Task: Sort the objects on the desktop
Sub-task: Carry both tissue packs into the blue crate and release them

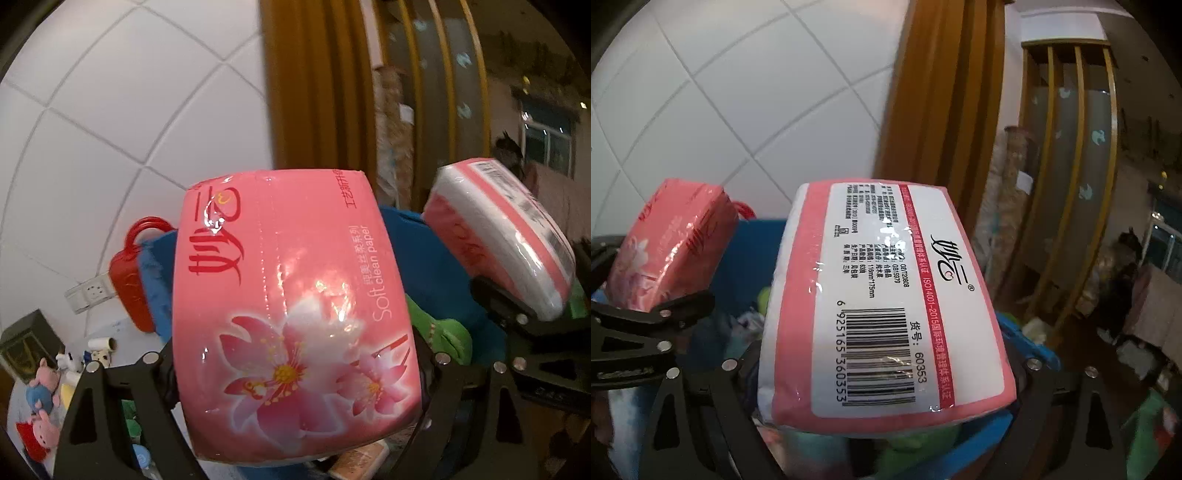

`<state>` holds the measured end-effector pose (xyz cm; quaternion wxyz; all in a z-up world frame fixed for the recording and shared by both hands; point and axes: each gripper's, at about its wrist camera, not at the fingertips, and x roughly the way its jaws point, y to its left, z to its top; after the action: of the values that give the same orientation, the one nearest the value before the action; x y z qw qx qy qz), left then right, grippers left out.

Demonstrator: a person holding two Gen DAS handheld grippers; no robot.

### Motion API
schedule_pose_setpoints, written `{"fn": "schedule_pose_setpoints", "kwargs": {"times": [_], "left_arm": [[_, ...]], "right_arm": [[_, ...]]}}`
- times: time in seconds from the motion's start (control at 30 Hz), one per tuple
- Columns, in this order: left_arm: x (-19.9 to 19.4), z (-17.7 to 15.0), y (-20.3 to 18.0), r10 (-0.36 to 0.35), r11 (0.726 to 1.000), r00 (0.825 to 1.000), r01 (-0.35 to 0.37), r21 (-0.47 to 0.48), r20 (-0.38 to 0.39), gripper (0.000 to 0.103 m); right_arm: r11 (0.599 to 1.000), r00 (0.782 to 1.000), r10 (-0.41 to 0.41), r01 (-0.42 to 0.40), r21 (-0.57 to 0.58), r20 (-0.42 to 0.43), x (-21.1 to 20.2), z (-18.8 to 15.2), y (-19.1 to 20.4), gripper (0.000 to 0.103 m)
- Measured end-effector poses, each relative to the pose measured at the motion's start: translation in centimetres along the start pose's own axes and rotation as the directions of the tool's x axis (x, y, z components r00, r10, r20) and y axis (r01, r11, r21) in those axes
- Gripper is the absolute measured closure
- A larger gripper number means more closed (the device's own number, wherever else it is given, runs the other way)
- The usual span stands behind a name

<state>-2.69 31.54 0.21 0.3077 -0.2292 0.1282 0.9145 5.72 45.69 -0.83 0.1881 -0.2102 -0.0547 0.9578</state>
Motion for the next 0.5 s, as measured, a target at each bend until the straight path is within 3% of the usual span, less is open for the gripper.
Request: {"fn": "schedule_pose_setpoints", "kwargs": {"times": [0.23, 0.4, 0.5], "left_arm": [[0.8, 0.9, -2.5, 0.008, 0.999, 0.999, -0.007, 0.047, -0.033, 0.014], [1.4, 0.9, -3.5, -0.019, 0.997, 0.997, 0.024, 0.076, -0.069, 0.01], [1.5, 1.0, -3.7, 0.005, 0.997, 0.996, 0.002, 0.083, -0.085, 0.004]], "right_arm": [[1.0, 1.0, -0.012, 0.011, -0.015, -0.028, 2.8, -0.9, -2.4, 0.012], [0.999, 0.992, 0.029, -0.031, -0.016, -0.125, 5.5, -1.8, -3.7, 0.011], [0.999, 0.99, 0.038, -0.039, -0.002, -0.133, 5.8, -2.5, -3.9, 0.002]]}}
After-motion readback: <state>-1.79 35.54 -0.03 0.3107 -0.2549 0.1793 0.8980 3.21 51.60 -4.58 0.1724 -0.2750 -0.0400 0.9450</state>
